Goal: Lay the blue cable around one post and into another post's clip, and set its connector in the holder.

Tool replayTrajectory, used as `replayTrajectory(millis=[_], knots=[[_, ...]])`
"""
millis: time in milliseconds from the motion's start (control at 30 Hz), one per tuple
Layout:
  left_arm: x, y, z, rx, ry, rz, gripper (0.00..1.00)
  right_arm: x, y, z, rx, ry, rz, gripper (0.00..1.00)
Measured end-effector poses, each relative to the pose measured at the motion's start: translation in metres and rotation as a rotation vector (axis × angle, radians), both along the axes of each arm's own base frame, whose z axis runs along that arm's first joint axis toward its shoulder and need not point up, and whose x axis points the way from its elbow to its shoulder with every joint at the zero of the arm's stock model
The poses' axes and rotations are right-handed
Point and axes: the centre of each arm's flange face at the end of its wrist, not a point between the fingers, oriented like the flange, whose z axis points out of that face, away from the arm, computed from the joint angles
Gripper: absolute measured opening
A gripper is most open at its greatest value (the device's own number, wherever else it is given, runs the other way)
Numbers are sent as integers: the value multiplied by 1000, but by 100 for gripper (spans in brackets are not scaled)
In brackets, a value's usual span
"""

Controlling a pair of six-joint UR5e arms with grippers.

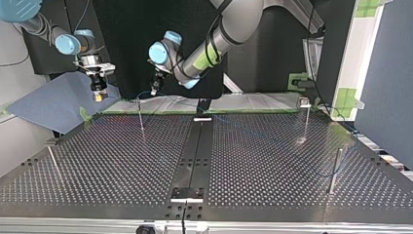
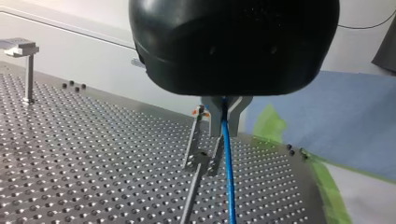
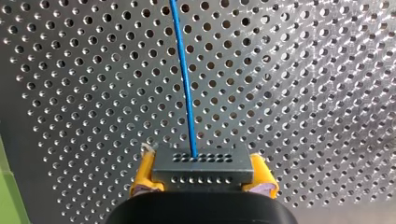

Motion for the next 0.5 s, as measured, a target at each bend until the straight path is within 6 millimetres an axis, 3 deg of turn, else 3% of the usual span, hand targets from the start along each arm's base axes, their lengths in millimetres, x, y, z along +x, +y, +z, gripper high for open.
replayTrajectory(millis=[200, 500], knots=[[9, 1, 3, -6, -1, 1, 0, 0, -2, 1, -4, 1, 4, 0], [10, 0, -10, 19, 26, -13, 0, 0, -3, 1, -7, 1, 4, 0]])
